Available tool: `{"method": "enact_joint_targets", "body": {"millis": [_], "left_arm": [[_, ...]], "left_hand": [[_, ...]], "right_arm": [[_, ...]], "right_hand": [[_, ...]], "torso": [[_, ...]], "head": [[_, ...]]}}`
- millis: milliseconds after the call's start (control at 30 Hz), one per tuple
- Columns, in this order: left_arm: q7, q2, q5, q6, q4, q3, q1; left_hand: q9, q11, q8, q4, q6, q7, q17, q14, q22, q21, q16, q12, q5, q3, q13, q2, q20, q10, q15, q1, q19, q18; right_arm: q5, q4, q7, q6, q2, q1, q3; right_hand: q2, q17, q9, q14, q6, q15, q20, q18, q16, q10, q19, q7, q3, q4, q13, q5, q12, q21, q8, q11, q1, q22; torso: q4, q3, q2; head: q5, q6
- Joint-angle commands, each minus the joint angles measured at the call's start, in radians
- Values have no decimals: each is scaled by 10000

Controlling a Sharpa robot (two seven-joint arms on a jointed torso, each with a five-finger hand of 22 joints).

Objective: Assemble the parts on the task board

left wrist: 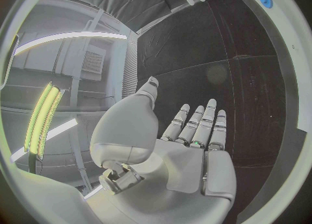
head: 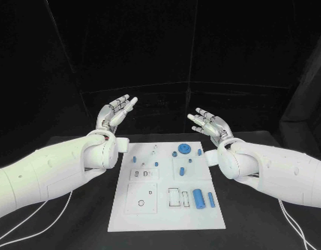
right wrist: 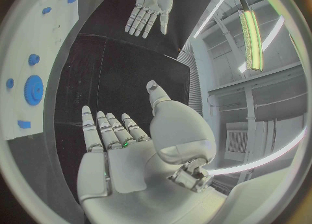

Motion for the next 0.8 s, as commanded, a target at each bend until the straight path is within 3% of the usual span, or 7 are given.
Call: {"method": "enact_joint_targets", "body": {"millis": [33,200,300,333,467,600,800], "left_arm": [[746,105,148,1212,-251,-21,103],[781,143,158,1292,-338,-34,136],[781,143,158,1292,-338,-34,136],[699,-275,173,1393,-243,-41,127],[731,-423,173,1493,-53,-45,125],[793,-598,172,1597,218,-47,119],[868,-900,167,1729,746,-49,112]], "left_hand": [[8,21,33,40,68,984,11,62,9,34,37,35,69,1,9,4,81,65,19,108,-5,187],[17,60,48,13,136,1020,22,135,15,43,53,50,68,7,19,15,81,146,33,128,8,184],[28,112,64,-20,239,1069,37,249,24,59,75,66,67,10,30,33,81,262,45,144,29,179],[33,136,71,-39,292,1092,48,345,32,72,90,73,69,11,36,44,81,332,53,154,63,178],[72,312,134,-172,787,1252,155,1374,100,197,284,154,62,9,87,124,73,1064,49,234,436,194],[118,294,220,-342,1508,1309,251,2350,266,510,602,258,62,3,149,217,68,2184,-85,363,1464,314],[220,34,446,-683,3455,1170,305,3581,650,1389,1008,592,62,-15,254,385,46,4613,-463,582,4145,691]], "right_arm": [[-1030,-320,-550,1898,117,118,-49],[-1319,-666,-722,2480,249,229,-129],[-1364,-720,-749,2571,270,246,-141],[-3214,-1081,-333,1492,-131,256,-132],[-4262,-1132,-427,1306,-184,332,-128],[-5230,-1179,-578,1208,-202,499,-125],[-6923,-1267,-1065,1215,-220,845,-122]], "right_hand": [[89,139,93,1734,868,194,75,331,269,1268,1461,1419,143,-542,105,83,187,513,131,275,1044,250],[63,315,293,4840,3059,-4,58,634,769,4339,2936,1395,328,-1083,305,32,664,1150,518,188,1736,486],[55,323,372,5690,4327,-214,49,833,886,5659,3284,1227,404,-1288,344,16,876,1339,721,-4,1925,512],[41,327,399,5989,4860,-302,44,912,930,5937,3442,1168,435,-1376,340,-2,919,1420,801,-84,1992,523],[9,327,411,6744,6110,-504,-45,1000,960,6581,3893,1024,533,-1624,315,-20,896,1634,880,-263,2101,536],[15,341,391,7253,6548,-645,-183,1001,964,6986,4239,933,639,-1802,302,-20,824,1801,835,-393,2118,552],[-44,464,389,8521,7151,-1076,-600,991,1150,7859,5140,748,943,-2107,320,68,716,2341,733,-636,2100,714]], "torso": [[-2,-2,0],[-2,-2,0],[-2,-2,0],[10,-21,111],[9,-19,216],[22,-7,370],[86,-44,632]], "head": [[2,2],[2,2],[2,2],[-57,-100],[-38,-58],[-54,-37],[-111,51]]}}
